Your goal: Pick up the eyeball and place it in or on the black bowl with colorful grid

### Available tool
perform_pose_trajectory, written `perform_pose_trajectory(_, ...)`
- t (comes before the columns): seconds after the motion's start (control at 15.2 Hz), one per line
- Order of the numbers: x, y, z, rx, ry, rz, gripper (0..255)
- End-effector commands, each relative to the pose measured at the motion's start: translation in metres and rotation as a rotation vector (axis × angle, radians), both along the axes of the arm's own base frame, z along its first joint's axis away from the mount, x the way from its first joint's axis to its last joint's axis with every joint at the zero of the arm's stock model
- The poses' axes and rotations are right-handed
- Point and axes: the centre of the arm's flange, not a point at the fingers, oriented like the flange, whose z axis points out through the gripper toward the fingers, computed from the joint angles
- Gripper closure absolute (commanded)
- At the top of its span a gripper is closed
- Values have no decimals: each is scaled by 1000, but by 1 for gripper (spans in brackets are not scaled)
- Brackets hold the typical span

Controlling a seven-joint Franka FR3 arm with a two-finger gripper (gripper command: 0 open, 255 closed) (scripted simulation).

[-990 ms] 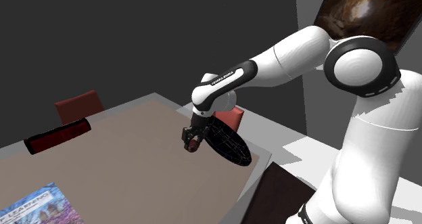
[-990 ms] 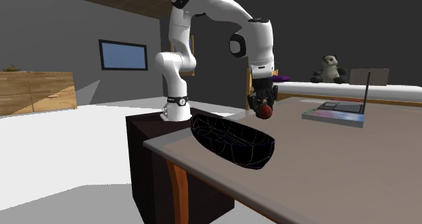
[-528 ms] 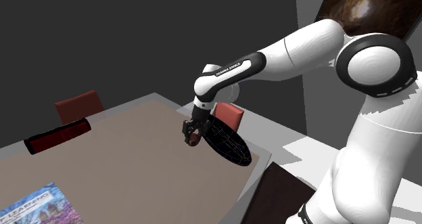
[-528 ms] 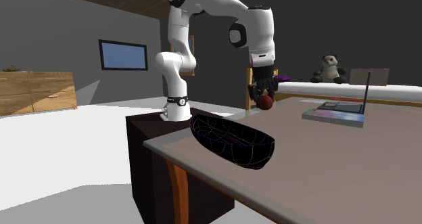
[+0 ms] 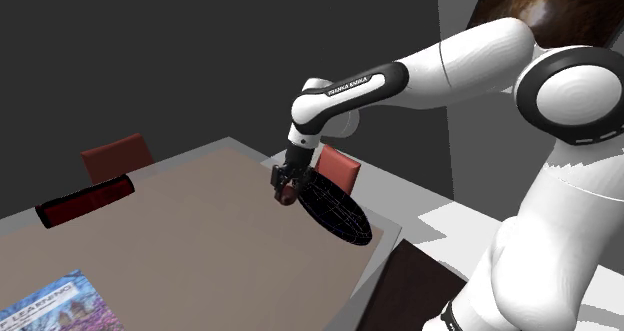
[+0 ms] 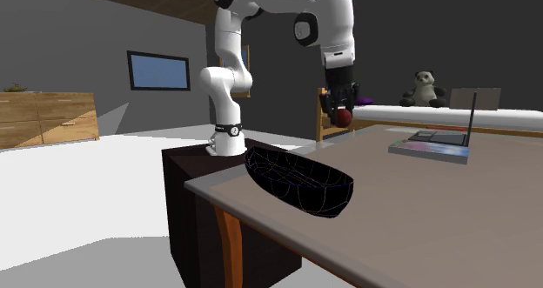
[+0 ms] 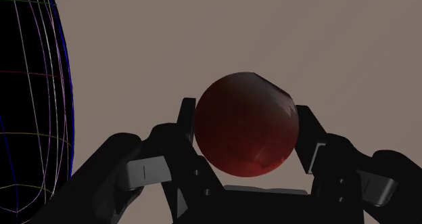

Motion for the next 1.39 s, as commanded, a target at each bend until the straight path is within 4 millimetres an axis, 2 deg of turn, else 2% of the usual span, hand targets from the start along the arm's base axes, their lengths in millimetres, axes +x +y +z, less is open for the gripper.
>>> perform_pose_trajectory(0.0,0,0,10,0,0,0,255)
perform_pose_trajectory(0.13,0,0,16,0,0,0,255)
perform_pose_trajectory(1.19,-9,-210,19,0,0,0,255)
perform_pose_trajectory(1.32,-9,-210,9,0,0,0,255)
